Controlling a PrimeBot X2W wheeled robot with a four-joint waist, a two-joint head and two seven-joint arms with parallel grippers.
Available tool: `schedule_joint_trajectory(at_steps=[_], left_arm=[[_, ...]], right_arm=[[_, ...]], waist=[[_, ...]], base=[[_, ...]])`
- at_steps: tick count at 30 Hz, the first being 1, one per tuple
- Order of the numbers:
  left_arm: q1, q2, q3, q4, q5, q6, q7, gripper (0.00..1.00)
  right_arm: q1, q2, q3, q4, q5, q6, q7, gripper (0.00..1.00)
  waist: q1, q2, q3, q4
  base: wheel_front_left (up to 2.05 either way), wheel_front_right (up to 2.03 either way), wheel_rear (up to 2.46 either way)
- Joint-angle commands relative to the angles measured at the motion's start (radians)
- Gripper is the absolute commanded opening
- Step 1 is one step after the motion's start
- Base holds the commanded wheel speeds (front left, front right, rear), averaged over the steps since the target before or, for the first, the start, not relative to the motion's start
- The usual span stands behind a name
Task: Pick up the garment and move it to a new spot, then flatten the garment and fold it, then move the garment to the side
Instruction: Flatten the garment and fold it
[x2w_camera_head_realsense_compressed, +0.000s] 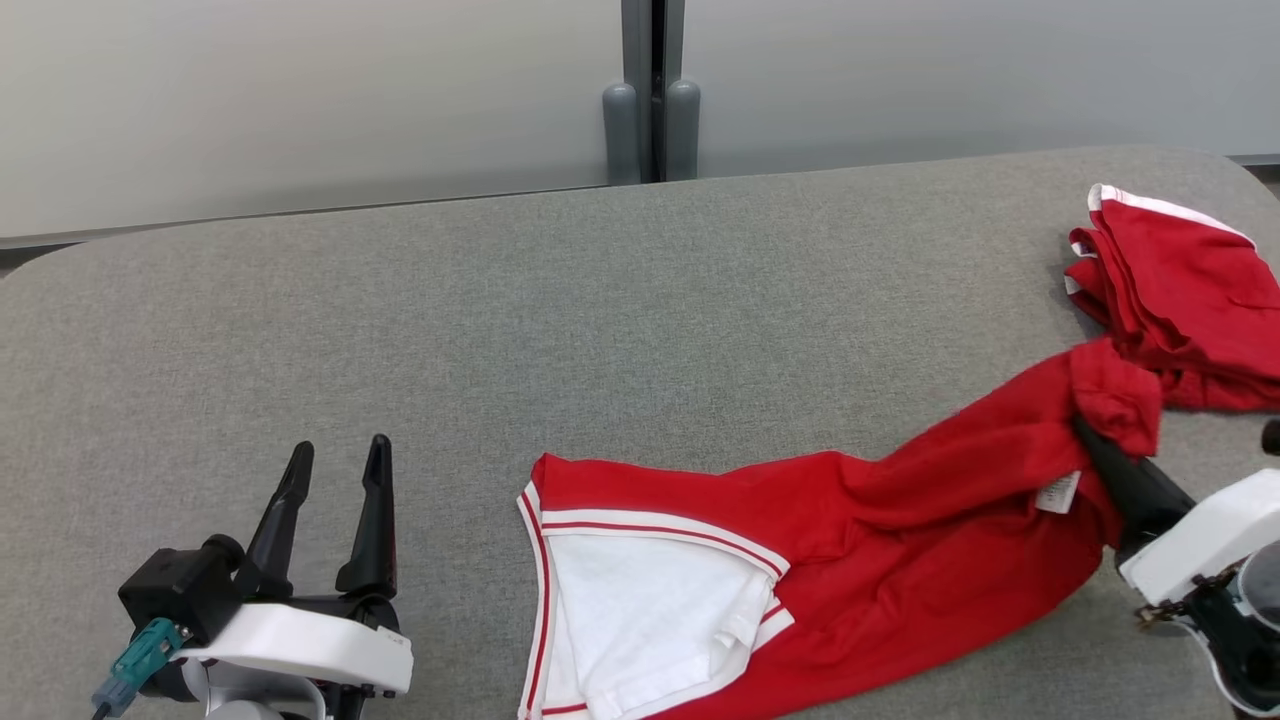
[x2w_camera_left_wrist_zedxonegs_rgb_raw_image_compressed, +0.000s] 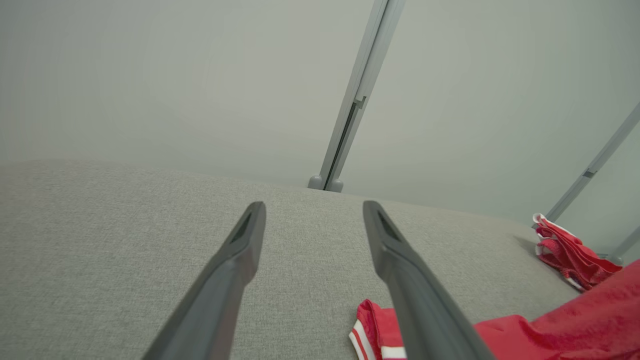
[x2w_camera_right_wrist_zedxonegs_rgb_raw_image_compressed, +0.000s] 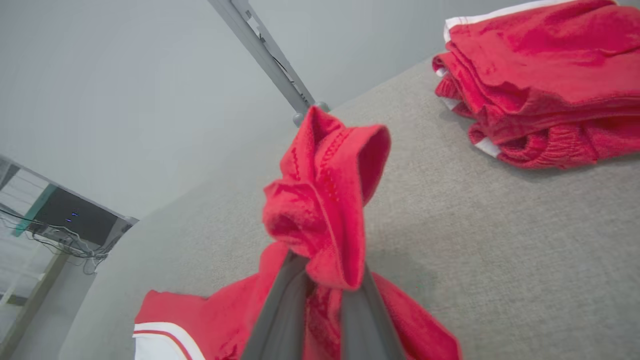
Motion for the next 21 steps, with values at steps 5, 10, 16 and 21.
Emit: schedule_joint_trajectory(at_steps=[5, 10, 16, 21], left_arm=[[-0.002, 0.003, 0.003, 0.015, -0.004, -0.012, -0.006, 1.00], [-0.014, -0.001, -0.008, 0.026, -0.005, -0.015, 0.001, 1.00], [-0.046, -0.008, -0.025, 0.042, -0.002, -0.023, 0.015, 1.00], [-0.063, -0.018, -0.033, 0.062, -0.005, -0.028, 0.015, 1.00]], right_arm=[[0.035, 0.074, 0.065, -0.180, 0.083, 0.002, 0.062, 0.00], [0.027, 0.160, 0.170, -0.252, 0.157, 0.002, 0.118, 0.00], [-0.025, 0.240, 0.251, -0.159, 0.149, 0.003, 0.111, 0.00], [-0.076, 0.280, 0.290, -0.034, 0.148, 0.003, 0.098, 0.00]], waist=[[0.0000, 0.0000, -0.015, 0.029], [0.0000, 0.0000, -0.020, 0.084], [0.0000, 0.0000, -0.004, 0.185], [0.0000, 0.0000, 0.006, 0.253]], base=[[0.00, 0.00, 0.00], [0.00, 0.00, 0.00], [0.00, 0.00, 0.00], [0.00, 0.00, 0.00]])
